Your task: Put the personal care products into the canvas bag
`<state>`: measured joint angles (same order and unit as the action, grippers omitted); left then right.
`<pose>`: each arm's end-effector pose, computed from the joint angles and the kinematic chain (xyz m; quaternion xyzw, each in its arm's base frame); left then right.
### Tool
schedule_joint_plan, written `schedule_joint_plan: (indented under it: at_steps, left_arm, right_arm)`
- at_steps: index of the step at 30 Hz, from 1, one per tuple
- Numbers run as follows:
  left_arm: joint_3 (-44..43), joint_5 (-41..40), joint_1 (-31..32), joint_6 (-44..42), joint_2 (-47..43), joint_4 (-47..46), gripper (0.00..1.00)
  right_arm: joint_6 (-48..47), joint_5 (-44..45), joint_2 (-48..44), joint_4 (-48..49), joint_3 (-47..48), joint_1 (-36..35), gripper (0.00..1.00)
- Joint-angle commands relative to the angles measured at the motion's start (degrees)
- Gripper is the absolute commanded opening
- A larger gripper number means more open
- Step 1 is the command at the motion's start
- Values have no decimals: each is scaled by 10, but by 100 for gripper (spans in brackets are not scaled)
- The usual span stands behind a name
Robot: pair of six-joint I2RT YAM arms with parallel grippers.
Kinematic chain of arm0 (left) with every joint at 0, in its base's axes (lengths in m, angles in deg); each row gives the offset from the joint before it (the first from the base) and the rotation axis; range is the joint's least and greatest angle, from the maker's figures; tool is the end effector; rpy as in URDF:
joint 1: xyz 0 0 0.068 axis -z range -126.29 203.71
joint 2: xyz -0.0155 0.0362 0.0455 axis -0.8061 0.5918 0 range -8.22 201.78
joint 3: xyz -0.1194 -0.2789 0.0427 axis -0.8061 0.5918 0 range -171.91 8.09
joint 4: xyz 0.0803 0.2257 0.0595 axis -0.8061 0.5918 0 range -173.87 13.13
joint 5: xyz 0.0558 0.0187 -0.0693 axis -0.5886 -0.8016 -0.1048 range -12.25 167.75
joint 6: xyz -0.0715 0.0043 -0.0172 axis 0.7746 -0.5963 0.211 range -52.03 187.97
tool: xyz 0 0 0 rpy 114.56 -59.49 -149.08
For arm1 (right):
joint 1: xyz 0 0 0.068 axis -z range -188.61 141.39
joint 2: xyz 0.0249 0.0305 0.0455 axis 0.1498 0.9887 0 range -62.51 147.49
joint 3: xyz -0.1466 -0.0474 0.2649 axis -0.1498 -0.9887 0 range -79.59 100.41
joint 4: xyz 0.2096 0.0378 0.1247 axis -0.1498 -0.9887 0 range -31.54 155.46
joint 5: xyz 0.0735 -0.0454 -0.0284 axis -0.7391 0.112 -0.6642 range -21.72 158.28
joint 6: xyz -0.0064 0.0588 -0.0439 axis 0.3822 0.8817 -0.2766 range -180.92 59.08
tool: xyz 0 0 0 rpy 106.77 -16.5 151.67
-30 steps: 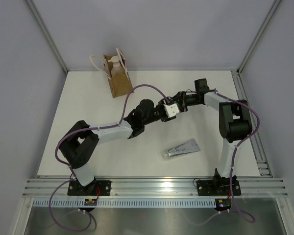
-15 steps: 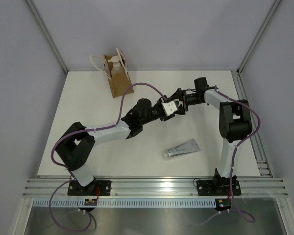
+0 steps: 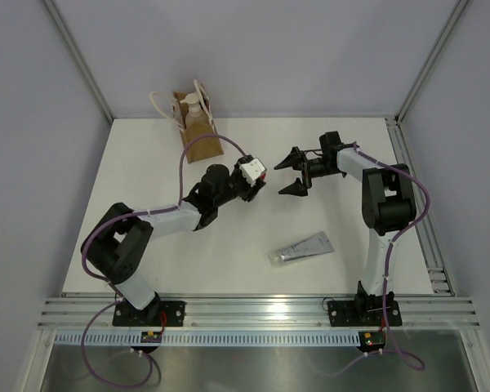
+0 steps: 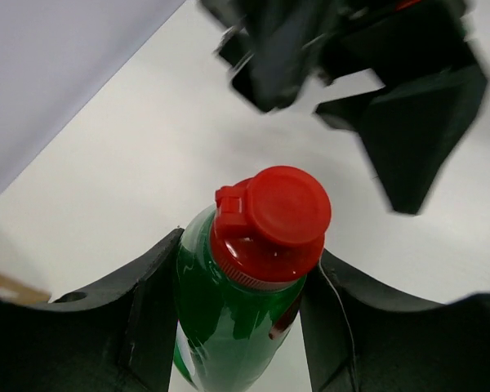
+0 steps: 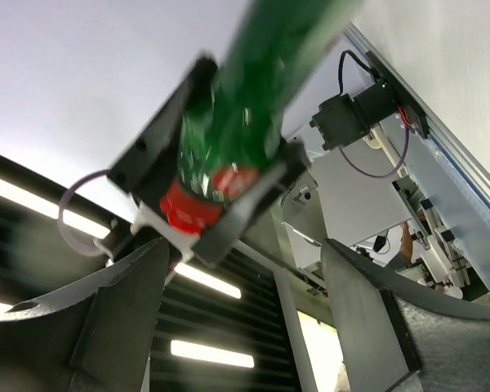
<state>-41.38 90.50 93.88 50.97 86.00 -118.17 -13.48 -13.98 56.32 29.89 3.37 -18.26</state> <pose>0.2809 -0.2547 0.2683 0.4278 0.6367 -0.2113 0.6058 0.3953 0.1290 0.2114 -0.1404 -0.7377 -0.6283 0.2034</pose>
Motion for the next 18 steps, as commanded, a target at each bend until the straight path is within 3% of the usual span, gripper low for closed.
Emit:
schedule_joint_plan:
  at_steps: [1, 7, 11, 14, 18]
  left_arm:
    - [-2, -21, -22, 13, -29, -128, 0]
    - [39, -22, -39, 28, -29, -151, 0]
    - [68, -32, -51, 55, -36, -177, 0]
    - [83, -42, -62, 76, -47, -195, 0]
    - [90, -49, -73, 84, -65, -199, 0]
  right_arm:
    - [-32, -27, 4, -34, 19, -3, 84]
    - [-138, -13, 16, -100, 47, -1, 89]
    - [-285, -4, 27, -183, 99, 0, 88]
    - [-402, 35, 40, -279, 155, 0, 88]
    - [-466, 104, 46, -322, 191, 0, 86]
